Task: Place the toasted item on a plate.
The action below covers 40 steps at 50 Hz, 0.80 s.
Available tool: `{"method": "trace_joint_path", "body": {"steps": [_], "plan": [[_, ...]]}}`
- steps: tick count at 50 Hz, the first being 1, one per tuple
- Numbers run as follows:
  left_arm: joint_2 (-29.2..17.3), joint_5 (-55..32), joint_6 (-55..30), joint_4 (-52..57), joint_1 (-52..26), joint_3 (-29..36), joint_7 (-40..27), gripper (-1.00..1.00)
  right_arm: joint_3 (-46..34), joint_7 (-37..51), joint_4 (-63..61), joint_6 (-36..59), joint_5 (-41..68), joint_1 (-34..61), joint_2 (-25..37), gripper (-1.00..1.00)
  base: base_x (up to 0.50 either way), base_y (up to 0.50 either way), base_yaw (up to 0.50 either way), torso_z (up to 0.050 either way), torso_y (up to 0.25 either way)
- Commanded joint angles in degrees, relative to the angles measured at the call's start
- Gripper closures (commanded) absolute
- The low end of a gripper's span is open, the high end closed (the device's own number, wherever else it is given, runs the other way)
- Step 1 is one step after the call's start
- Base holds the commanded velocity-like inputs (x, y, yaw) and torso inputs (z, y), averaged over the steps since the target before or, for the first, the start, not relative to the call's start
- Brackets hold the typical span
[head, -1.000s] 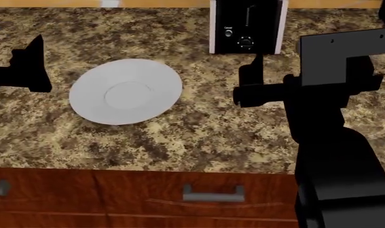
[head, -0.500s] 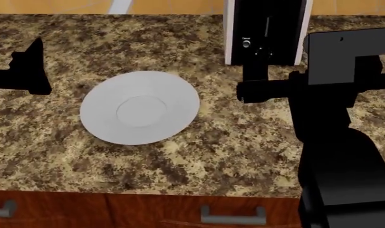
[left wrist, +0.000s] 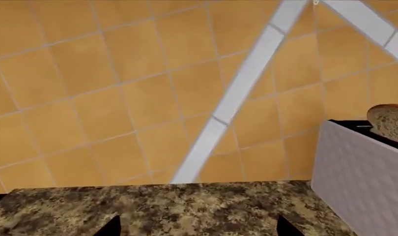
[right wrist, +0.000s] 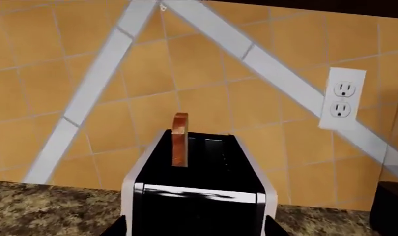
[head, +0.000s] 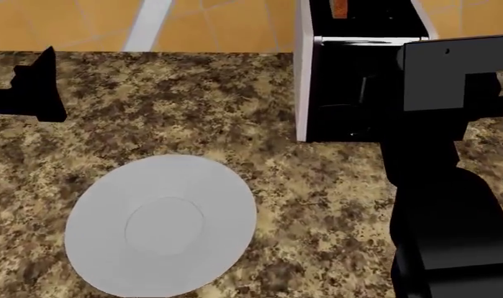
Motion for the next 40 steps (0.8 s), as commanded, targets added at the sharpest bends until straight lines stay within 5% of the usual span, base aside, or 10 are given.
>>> {"method": "trace_joint_path", "body": {"steps": [1, 24, 40], "plan": [[-0.2, -0.4, -0.2, 0.6, 0.3, -0.2, -0.3, -1.00, -0.1, 0.2, -0.3, 0.1, 0.2, -0.2, 0.2, -1.00, 0.50, 0.00, 0.00, 0.000, 0.000], [-0.5, -1.1, -0.5, 1.8, 1.1, -0.4, -0.8, -1.00, -0.1, 0.8, -1.4, 0.9, 0.9, -0.7, 0.5, -1.00, 0.50, 0.00, 0.00, 0.000, 0.001], [-0.6, -1.1, 0.3, 1.0, 1.4, -0.3, -0.8, -1.00, -0.5, 0.9, -1.6, 1.6, 1.4, -0.4, 0.6, -1.00, 0.00, 0.00, 0.00, 0.000, 0.000]]}}
